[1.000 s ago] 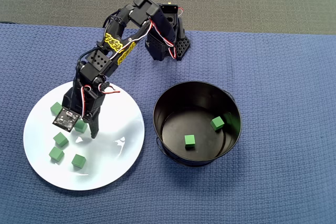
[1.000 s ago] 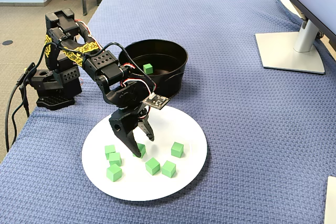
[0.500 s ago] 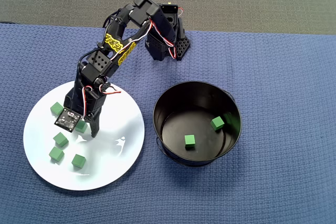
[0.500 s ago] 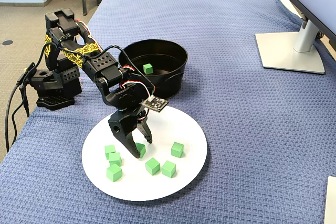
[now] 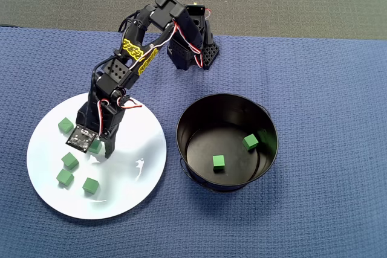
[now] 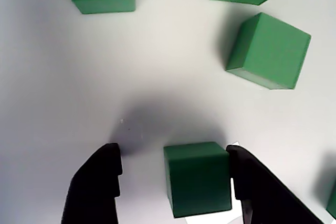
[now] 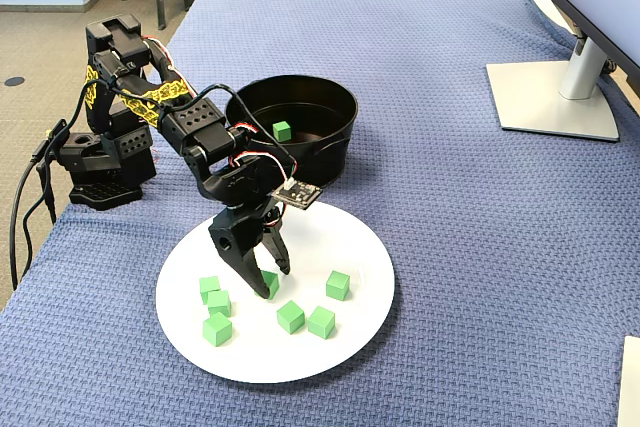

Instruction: Pick up the green cubes from the white plate and place them in the black recipient

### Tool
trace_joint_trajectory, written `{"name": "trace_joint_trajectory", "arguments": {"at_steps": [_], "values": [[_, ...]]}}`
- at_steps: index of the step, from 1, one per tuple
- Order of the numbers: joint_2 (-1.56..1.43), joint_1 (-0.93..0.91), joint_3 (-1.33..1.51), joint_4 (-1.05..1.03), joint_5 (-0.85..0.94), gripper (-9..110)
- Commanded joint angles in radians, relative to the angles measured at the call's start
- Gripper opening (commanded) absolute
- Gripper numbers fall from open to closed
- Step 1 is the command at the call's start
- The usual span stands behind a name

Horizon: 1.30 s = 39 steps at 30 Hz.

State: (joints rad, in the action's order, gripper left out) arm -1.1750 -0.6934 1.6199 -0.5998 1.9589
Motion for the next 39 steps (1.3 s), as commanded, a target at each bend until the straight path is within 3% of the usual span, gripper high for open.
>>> {"name": "trace_joint_trajectory", "arguments": {"at_steps": [1, 4, 9, 19, 25, 33, 39], "values": [[-0.037, -0.015, 0.012, 0.017, 0.011, 15], [-0.041, -0.018, 0.023, 0.02, 0.015, 15], [-0.04, -0.018, 0.035, 0.04, 0.012, 0], [-0.061, -0.018, 0.034, 0.0, -0.028, 0], [-0.112, 0.026, -0.123, -0.258, -0.19, 0], [-0.339, 0.141, -0.137, -0.321, -0.515, 0], [-0.565, 0.304, -0.072, -0.333, -0.888, 0]]}}
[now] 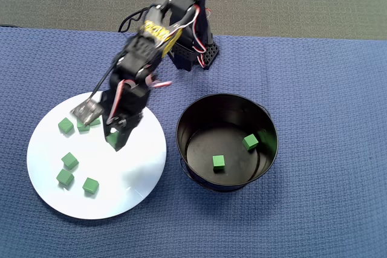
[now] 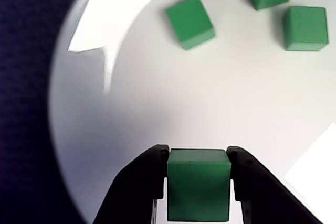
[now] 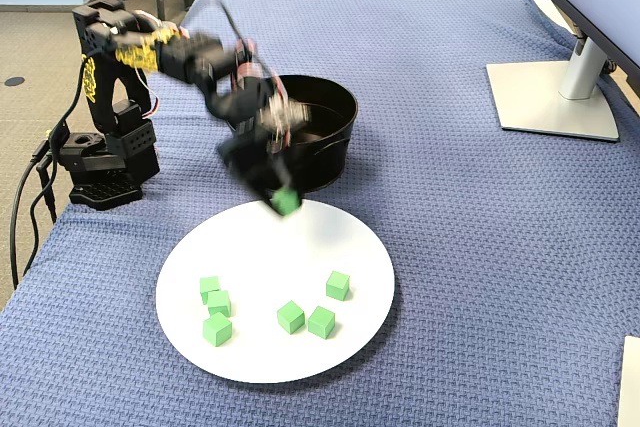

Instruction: Pick up the green cubes from the white plate and place them in the black recipient

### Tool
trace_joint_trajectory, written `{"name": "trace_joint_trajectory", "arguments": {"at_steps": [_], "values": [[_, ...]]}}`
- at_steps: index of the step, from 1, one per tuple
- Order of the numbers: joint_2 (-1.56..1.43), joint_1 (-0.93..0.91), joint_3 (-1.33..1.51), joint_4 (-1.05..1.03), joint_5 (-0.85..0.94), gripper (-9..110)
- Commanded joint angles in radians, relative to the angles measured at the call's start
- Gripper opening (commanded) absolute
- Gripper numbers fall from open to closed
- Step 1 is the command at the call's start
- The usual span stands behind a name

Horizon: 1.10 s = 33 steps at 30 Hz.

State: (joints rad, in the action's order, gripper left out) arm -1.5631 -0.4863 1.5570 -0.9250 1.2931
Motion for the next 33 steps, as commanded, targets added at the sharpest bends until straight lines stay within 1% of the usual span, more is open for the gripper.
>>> {"name": "trace_joint_trajectory", "arguments": {"at_steps": [1, 11, 16, 21, 22, 23, 24, 25, 26, 30, 33], "values": [[-0.202, 0.13, -0.005, -0.009, -0.285, 0], [-0.33, 0.509, 0.025, -0.011, -0.873, 0], [-0.318, 0.687, 0.13, 0.037, -1.012, 0], [-0.316, 0.77, 0.235, 0.086, -1.066, 0], [-0.311, 0.773, 0.238, 0.083, -1.072, 1], [-0.308, 0.778, 0.232, 0.064, -1.072, 10], [-0.304, 0.784, 0.221, 0.037, -1.062, 23], [-0.305, 0.79, 0.215, 0.008, -1.048, 32], [-0.316, 0.792, 0.215, -0.011, -1.031, 35], [-0.347, 0.752, 0.155, -0.069, -1.003, 38], [-0.347, 0.663, 0.057, -0.109, -0.951, 31]]}}
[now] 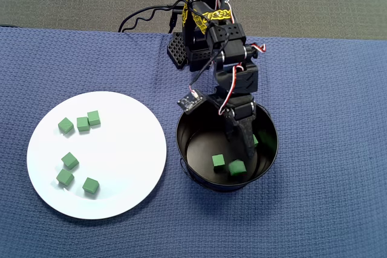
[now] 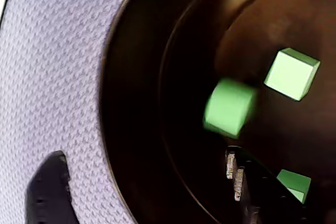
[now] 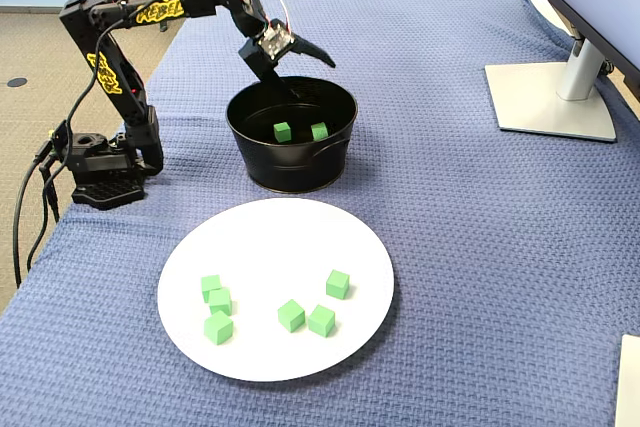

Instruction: Pick up the green cubes from the white plate and place them in the black recipient

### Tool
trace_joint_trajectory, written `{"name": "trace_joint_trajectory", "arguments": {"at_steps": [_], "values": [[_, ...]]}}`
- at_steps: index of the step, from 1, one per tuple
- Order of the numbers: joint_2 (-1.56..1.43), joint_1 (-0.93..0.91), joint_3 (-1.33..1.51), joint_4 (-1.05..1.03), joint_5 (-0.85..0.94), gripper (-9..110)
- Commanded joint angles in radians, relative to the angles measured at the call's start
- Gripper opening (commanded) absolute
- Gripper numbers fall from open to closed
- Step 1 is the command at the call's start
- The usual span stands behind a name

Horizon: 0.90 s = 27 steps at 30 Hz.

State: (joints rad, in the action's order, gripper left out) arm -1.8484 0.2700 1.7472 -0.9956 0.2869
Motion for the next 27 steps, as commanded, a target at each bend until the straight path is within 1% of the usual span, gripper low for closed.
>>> {"name": "trace_joint_trajectory", "arguments": {"at_steps": [1, 4, 6, 8, 11, 14, 15, 19, 23, 27], "values": [[-0.052, -0.138, -0.173, -0.058, 0.098, 29], [0.021, -0.314, -0.301, -0.084, 0.285, 29], [0.104, -0.446, -0.414, -0.146, 0.425, 29], [0.152, -0.574, -0.449, -0.156, 0.503, 29], [0.163, -0.733, -0.365, -0.028, 0.486, 20], [0.195, -0.824, -0.282, -0.023, 0.495, 14], [0.198, -0.845, -0.232, -0.008, 0.489, 14], [0.173, -0.9, -0.002, 0.046, 0.541, 23], [0.101, -0.951, 0.225, 0.164, 0.586, 19], [0.046, -0.977, 0.299, 0.164, 0.58, 17]]}}
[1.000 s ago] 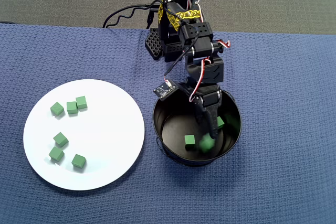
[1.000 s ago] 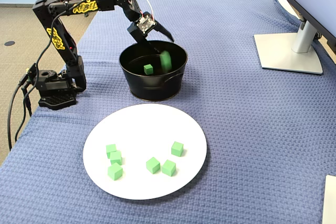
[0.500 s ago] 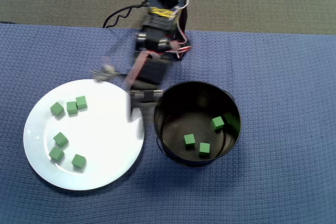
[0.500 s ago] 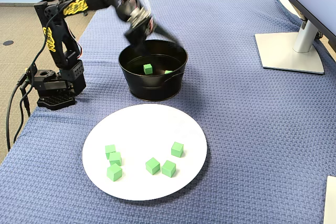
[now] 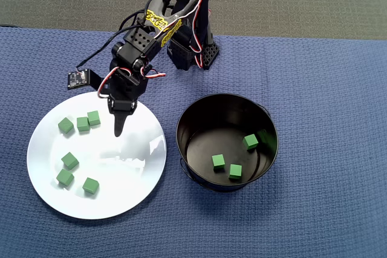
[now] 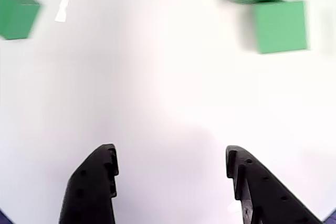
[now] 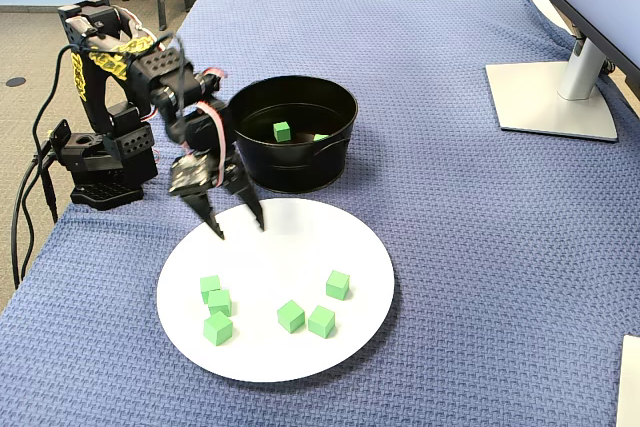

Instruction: Pick up the green cubes from the white plate and place them in the black recipient

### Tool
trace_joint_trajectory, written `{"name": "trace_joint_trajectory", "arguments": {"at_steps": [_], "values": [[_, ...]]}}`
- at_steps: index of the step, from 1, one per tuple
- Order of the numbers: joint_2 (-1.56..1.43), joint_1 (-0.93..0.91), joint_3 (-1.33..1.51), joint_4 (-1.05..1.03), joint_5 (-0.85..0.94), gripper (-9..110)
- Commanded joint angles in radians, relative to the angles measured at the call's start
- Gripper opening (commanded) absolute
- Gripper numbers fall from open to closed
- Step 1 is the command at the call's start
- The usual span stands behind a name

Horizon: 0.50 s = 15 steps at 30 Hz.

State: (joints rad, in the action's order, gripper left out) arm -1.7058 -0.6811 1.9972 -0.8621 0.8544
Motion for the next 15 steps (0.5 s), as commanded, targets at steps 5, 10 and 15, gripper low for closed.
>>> {"name": "trace_joint_trajectory", "arguments": {"at_steps": [5, 10, 15], "values": [[-0.091, -0.011, 0.031, -0.063, 0.026, 19], [-0.051, 0.017, -0.054, -0.272, 0.42, 23], [-0.02, -0.035, -0.11, -0.322, 0.699, 23]]}}
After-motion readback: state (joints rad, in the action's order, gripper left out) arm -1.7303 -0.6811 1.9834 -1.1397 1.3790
